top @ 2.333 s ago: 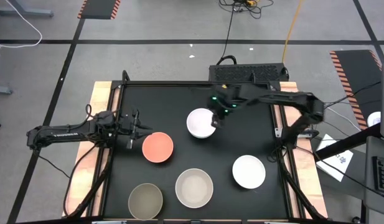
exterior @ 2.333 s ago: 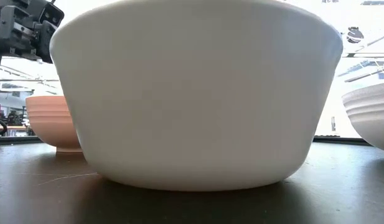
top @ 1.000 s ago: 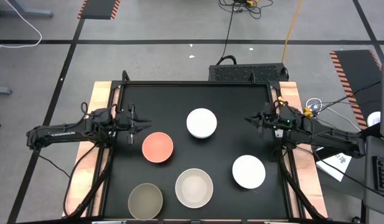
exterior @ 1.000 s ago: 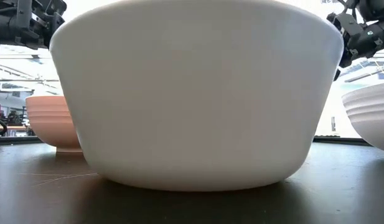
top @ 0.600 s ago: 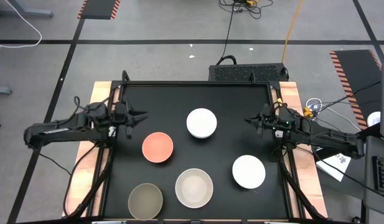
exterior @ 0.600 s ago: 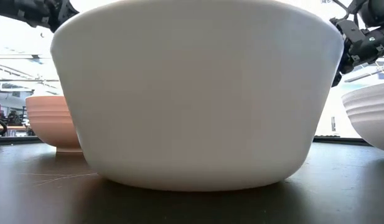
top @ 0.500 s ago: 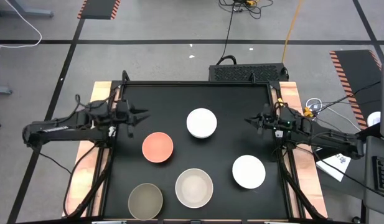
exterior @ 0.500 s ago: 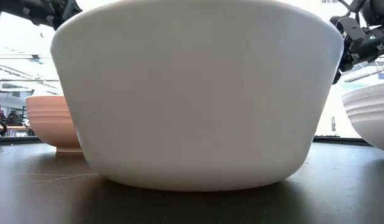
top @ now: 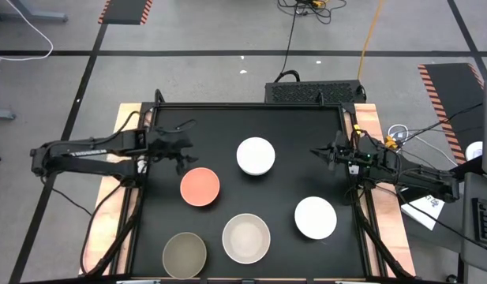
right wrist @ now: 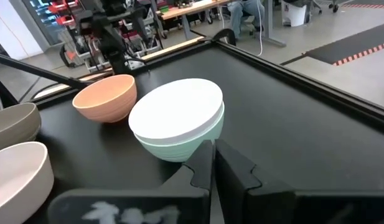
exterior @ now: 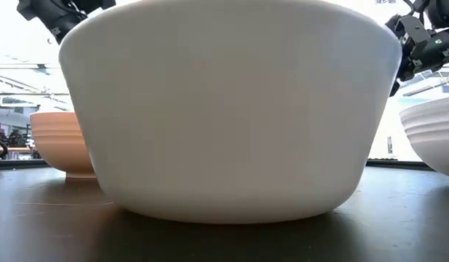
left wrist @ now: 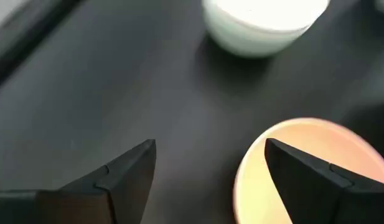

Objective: Nest bowls inside each other
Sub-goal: Stack the light pink bowl on the white bowl

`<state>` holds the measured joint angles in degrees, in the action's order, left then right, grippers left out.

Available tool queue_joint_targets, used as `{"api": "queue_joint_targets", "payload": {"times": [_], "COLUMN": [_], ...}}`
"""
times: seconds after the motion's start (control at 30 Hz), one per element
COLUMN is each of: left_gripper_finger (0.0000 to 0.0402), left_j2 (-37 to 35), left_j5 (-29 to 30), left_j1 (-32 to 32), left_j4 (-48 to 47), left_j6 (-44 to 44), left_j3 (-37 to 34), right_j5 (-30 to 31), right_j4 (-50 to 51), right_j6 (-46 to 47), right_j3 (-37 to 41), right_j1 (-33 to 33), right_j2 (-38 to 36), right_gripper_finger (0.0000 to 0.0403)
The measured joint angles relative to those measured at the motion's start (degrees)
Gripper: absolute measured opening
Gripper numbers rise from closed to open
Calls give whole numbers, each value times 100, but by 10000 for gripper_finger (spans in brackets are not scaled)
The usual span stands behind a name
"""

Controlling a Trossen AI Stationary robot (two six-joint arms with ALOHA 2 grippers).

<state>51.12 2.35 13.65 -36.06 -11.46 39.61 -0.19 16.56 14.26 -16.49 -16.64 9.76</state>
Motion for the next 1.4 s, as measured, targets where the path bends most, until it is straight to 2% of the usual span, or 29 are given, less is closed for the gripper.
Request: {"api": "queue_joint_targets", "payload": {"times": [0.17, 0.33, 0.7, 0.9, 1.4], "left_gripper_finger": [314, 311, 310, 310, 310], "left_j2": [380, 644, 753, 884, 1696], "left_j5": [-507, -656, -994, -993, -986], "left_j1": [21, 23, -2, -205, -597], "left_j4": [-671, -1293, -1401, -1488, -846], "left_j6": [-310, -550, -765, -860, -898], "left_j3": [226, 320, 320, 320, 320], "right_j5": [-4, -61, -162, -166, -308], "right_j4": [0, -1, -2, -2, -42], "right_j6": [0, 2, 4, 3, 7], "right_j3": [0, -2, -4, -4, 37], "right_j1": [0, 0, 0, 0, 0], "right_j2": [0, 0, 0, 0, 9], "right_gripper_finger": [8, 9, 9, 9, 9]}}
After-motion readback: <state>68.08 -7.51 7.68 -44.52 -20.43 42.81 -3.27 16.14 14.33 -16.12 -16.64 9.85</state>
